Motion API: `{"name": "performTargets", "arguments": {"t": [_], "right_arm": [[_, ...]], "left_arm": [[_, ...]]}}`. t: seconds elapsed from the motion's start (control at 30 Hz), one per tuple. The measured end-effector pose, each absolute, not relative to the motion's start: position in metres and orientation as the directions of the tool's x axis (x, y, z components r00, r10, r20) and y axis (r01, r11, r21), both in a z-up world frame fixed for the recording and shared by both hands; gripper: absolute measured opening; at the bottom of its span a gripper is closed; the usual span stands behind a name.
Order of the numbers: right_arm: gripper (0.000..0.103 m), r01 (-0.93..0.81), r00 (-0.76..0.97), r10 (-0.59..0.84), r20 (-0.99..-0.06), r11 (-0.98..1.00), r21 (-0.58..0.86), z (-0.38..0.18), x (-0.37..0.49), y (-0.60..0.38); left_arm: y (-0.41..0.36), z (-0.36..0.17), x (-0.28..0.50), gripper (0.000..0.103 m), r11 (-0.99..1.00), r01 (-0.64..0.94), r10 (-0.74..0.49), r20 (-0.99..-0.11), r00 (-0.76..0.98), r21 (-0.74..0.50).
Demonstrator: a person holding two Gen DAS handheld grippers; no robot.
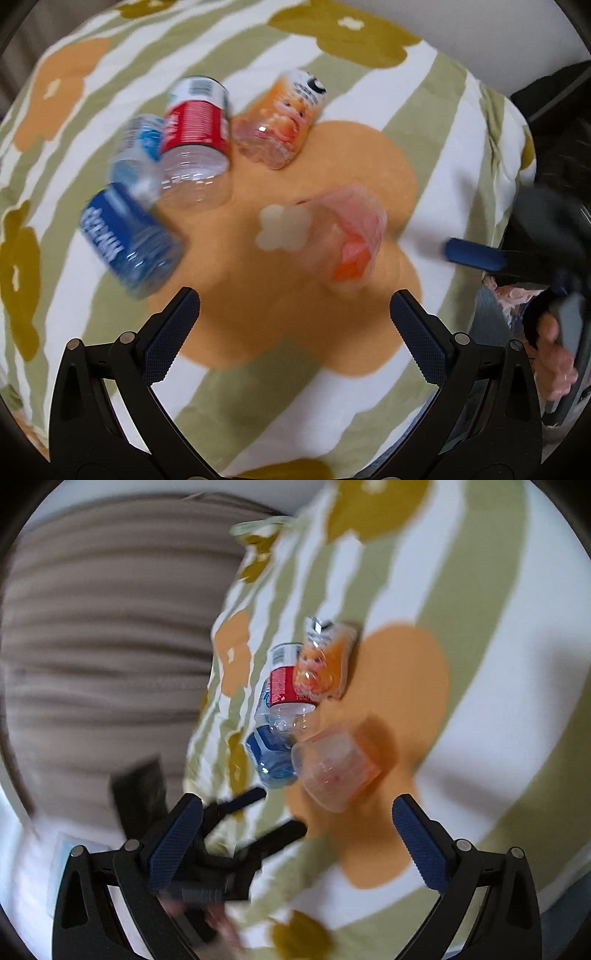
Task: Flip cup upside down
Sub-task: 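Close the right tool around the clear cup's body, then turn the cup rim-down, set it on the bed, open the right tool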
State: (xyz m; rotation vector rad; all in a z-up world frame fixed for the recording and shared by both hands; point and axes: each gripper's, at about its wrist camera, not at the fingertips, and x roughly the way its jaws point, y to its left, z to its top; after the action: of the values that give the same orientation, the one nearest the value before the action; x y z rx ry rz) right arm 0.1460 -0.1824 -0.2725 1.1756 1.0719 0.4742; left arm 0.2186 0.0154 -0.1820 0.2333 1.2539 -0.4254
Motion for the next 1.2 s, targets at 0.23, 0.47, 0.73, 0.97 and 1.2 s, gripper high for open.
{"name": "performTargets", "arguments": {"t": [0.23, 0.47, 0.73, 0.97, 1.2], "right_arm": [[0.102, 0.495, 0.522, 0.750, -0.406, 0.122, 0.860, -0.315, 0.158, -0.151], [0.082, 0.590, 0.598, 0.681, -0.421, -0.018, 0.807, -0.340, 0.159, -0.148], [0.061, 0.574, 0.613, 0.684, -0.395, -0.042, 0.818, -0.350, 0.161, -0.157], [0.061, -0.094, 0.592, 0.683, -0.428, 0.585, 0.805, -0.229, 0.168, -0.157], [0.061, -0.550, 0.652, 0.494, -0.575, 0.830, 0.089, -0.232, 0.135, -0.111]], "left_arm": [[0.055, -0.154, 0.189, 0.102, 0.909, 0.409, -0.221, -0.927, 0.303, -0.083], [0.078, -0.144, 0.176, 0.102, 0.909, 0.401, -0.257, -0.912, 0.320, -0.115], [0.089, -0.153, 0.166, 0.102, 0.915, 0.375, -0.282, -0.903, 0.324, -0.151], [0.096, -0.131, 0.137, 0.102, 0.951, 0.292, -0.243, -0.829, 0.504, -0.101], [0.098, -0.133, 0.097, 0.102, 0.968, 0.115, -0.245, -0.739, 0.627, -0.224]]}}
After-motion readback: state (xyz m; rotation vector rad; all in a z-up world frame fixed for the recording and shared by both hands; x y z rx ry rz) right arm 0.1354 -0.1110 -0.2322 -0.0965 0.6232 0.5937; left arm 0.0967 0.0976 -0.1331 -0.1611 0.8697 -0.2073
